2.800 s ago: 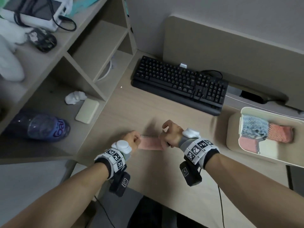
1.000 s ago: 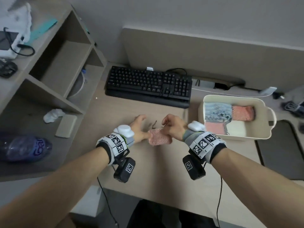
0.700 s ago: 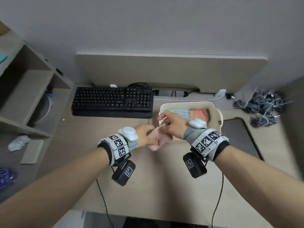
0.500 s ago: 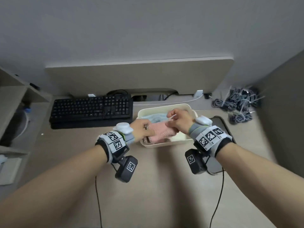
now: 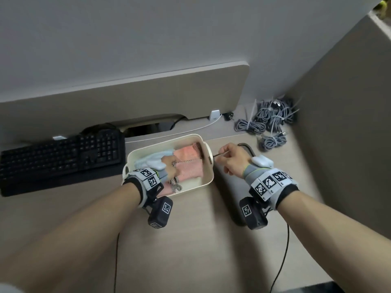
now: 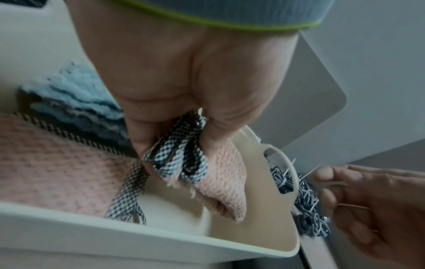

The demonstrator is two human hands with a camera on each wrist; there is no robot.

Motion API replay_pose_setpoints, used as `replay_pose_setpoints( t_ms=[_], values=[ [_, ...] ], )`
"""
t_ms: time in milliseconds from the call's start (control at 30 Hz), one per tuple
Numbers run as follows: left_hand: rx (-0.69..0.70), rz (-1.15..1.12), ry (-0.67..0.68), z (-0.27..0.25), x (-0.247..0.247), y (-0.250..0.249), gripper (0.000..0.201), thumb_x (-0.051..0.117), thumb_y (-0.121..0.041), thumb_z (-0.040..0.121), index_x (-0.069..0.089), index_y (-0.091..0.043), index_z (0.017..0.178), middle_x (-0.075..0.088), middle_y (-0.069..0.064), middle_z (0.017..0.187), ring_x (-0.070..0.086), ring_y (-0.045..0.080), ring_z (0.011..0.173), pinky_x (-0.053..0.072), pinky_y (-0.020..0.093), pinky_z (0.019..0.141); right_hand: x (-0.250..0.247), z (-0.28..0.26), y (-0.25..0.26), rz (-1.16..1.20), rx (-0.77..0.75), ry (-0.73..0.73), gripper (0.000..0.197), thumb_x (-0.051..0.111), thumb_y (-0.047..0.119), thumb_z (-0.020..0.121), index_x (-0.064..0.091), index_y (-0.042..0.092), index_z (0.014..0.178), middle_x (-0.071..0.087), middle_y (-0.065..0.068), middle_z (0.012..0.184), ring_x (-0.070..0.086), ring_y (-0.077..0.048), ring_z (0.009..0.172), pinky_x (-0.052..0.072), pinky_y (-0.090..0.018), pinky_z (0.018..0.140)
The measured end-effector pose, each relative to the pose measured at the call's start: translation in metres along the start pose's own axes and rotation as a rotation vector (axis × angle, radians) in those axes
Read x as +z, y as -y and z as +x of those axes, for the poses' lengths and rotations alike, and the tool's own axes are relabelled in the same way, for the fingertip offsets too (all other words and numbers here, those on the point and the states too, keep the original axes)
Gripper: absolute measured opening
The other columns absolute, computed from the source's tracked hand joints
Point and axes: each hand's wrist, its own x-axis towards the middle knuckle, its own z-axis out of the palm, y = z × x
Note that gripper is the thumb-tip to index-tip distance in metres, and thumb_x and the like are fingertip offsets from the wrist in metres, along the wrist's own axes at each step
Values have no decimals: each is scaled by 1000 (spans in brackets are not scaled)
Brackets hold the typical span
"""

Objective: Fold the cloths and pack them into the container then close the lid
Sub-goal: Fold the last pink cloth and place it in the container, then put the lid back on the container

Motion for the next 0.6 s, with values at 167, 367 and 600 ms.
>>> replay_pose_setpoints(
  t_ms=[167,367,600],
  values=[
    [-81,28,-68,19,26,-10,40,60,-7,87,56,-5,127,59,17,129,56,31,120,45,31,94,-7,12,-26,4,32,2,19,67,14,86,48,18,84,59,-3,63,52,-14,37,36,-19,34],
    [-94,59,30,21,25,-6,48,68,-21,83,54,-8,127,65,16,116,65,32,102,55,34,75,-8,19,-49,-59,82,13,18,66,16,88,50,14,94,60,-3,71,53,-19,44,37,-18,35],
    [-36,88,-123,-3,3,-22,28,64,-22,85,63,-8,110,68,8,110,63,27,92,49,29,73,-26,31,-80,-429,240,3,39,64,49,75,52,25,104,69,-4,99,69,-30,82,57,-43,83]
  ],
)
